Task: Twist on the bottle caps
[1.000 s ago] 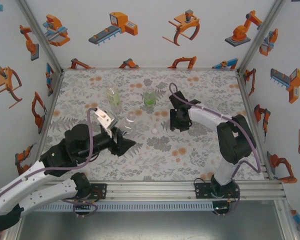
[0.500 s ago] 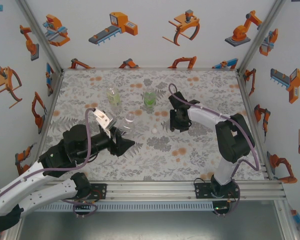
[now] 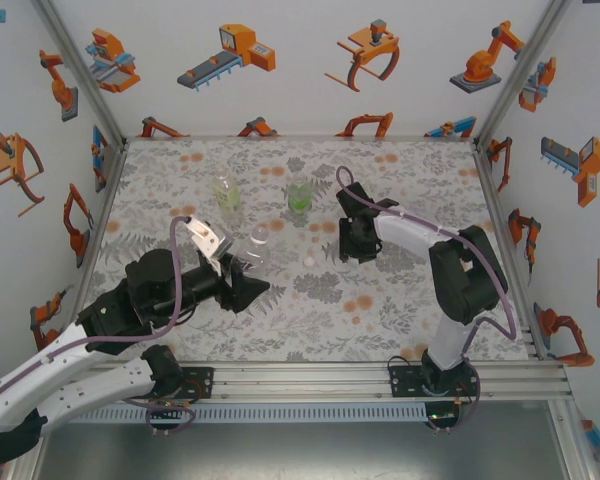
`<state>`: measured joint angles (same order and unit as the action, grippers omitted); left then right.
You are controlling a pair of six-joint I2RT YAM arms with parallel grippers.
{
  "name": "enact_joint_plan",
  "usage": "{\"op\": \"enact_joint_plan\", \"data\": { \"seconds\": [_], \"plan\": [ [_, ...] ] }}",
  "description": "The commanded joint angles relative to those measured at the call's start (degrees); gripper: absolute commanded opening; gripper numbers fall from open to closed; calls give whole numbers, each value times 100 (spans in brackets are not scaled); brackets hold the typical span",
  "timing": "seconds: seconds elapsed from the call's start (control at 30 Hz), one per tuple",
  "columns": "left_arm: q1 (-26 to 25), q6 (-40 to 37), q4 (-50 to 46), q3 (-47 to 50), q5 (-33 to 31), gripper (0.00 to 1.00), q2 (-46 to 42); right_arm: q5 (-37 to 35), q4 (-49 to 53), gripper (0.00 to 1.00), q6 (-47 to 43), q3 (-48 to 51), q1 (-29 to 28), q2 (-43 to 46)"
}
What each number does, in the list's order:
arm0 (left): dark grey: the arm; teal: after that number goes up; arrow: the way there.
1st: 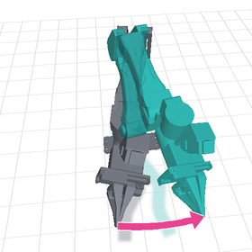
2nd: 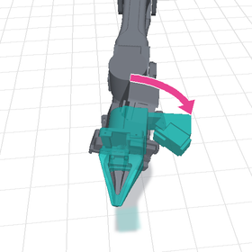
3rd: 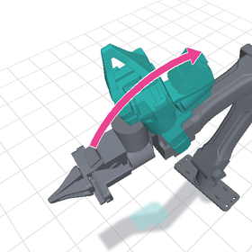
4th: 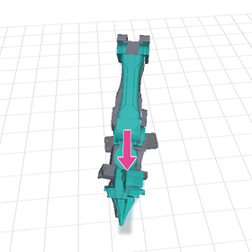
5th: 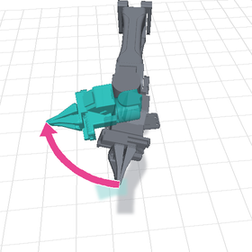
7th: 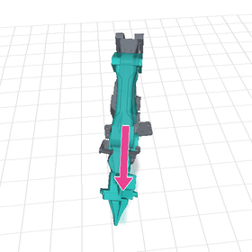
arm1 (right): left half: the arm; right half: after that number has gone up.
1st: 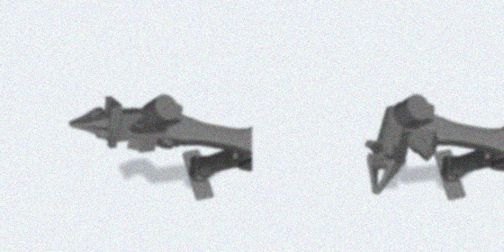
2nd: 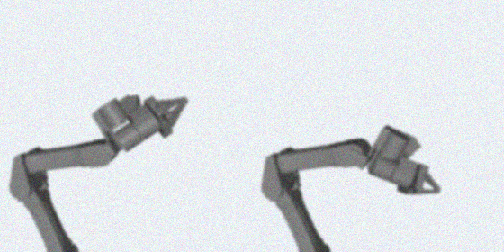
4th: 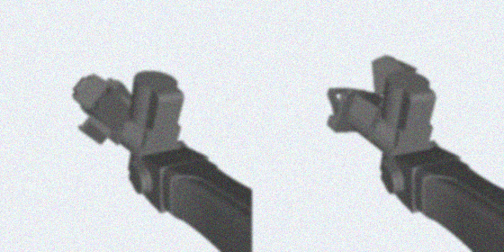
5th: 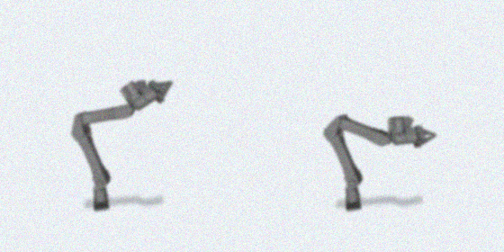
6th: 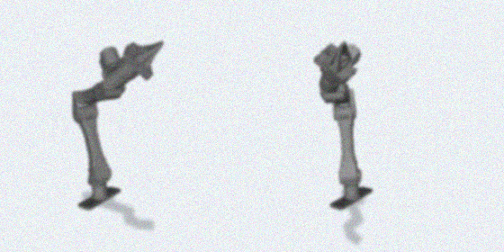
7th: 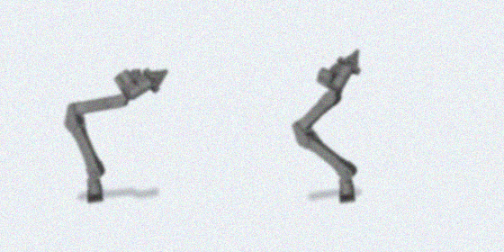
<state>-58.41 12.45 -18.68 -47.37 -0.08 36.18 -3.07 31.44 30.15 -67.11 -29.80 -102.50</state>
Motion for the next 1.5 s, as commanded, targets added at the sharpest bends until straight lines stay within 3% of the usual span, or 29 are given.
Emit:
{"op": "enact_joint_plan", "data": {
  "seconds": [0.0, 0.23, 0.6, 0.73, 0.87, 1.0, 1.17, 1.3, 1.47],
  "plan": [
    [48, 60, 146, 39, -46, 0, -67, -49, 16, 44, -23, -105, 7, -120],
    [55, 74, 137, 35, -35, 0, -50, -10, -91, 43, 17, 53, 9, -200],
    [67, 82, 146, 18, -14, 0, -17, 306, -351, 28, 278, 334, 40, -64],
    [69, 87, 194, 0, 10, 0, 40, 1035, -960, 25, 629, 798, 228, 210],
    [67, 108, 225, -35, 67, 0, 119, 2185, -2268, 23, 1237, 1665, 657, 447],
    [74, 109, 226, -125, 163, 0, 233, 2744, -3277, 23, 1838, 2513, 1146, 591],
    [76, 87, 224, -245, 218, 0, 374, 2258, -2652, 33, 1597, 2841, 1510, 931],
    [76, 89, 253, -298, 287, 0, 469, 1639, -1752, 40, 1124, 2550, 1499, 1074],
    [83, 82, 252, -325, 328, 0, 521, 1446, -1327, 45, 982, 2140, 1407, 998]
  ]
}}
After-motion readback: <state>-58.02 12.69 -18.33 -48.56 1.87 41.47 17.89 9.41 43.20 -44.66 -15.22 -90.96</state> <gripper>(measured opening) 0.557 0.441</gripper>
